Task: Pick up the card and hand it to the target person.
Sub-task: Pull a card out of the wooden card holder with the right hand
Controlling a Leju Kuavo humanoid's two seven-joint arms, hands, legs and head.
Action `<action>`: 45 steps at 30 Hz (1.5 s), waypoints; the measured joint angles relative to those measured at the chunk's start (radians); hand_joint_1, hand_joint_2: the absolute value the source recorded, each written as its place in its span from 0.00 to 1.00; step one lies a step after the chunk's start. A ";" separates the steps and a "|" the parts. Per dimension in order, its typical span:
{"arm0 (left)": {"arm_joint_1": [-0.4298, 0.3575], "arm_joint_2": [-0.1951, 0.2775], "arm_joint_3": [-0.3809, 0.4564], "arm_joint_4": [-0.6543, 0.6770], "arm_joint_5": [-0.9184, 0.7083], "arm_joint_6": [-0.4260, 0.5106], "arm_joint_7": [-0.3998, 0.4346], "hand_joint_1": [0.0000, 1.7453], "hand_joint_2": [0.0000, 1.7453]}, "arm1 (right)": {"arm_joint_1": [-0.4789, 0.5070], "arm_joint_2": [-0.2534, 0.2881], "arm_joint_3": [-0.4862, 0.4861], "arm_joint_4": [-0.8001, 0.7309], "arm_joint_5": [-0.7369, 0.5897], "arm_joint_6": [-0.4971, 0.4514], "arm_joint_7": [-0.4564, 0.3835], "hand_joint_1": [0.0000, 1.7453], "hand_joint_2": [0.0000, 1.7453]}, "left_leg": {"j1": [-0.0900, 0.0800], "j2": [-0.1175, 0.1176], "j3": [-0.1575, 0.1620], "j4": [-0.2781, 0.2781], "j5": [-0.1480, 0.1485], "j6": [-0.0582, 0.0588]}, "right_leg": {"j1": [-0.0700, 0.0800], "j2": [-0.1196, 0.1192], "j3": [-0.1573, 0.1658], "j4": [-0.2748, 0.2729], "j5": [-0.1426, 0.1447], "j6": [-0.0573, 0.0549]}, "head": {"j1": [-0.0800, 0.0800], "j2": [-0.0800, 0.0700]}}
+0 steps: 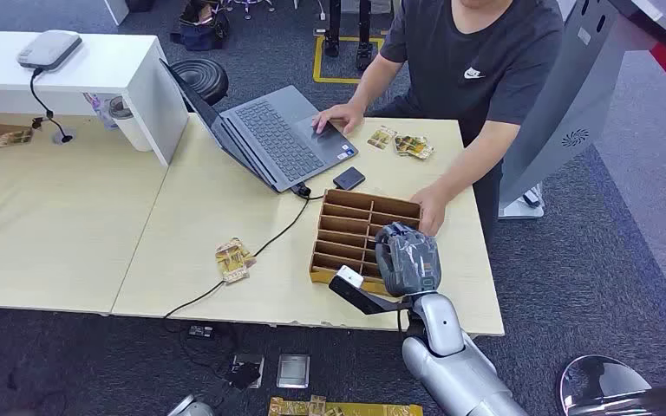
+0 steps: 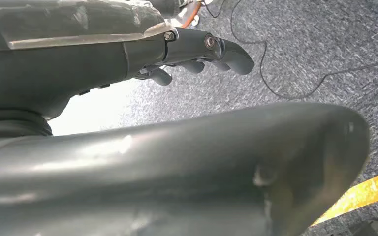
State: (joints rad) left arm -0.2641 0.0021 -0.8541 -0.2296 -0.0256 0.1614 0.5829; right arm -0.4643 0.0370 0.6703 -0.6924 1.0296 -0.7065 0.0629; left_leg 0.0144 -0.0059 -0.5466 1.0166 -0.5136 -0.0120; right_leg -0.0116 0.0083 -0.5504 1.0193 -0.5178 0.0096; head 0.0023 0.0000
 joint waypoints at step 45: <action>-0.015 -0.004 -0.001 0.000 -0.020 -0.018 0.001 0.00 0.00 | 0.005 0.014 -0.043 0.050 0.050 -0.002 -0.007 1.00 1.00 | 0.000 0.001 0.000 0.000 0.000 0.000 | 0.000 0.000 0.000 0.000 0.000 0.000 | 0.000 0.000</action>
State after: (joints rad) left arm -0.2792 -0.0019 -0.8553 -0.2300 -0.0457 0.1430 0.5839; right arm -0.4597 0.0506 0.6273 -0.6428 1.0797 -0.7080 0.0564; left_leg 0.0144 -0.0052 -0.5465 1.0167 -0.5136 -0.0120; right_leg -0.0117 0.0087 -0.5501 1.0192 -0.5175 0.0098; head 0.0022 0.0000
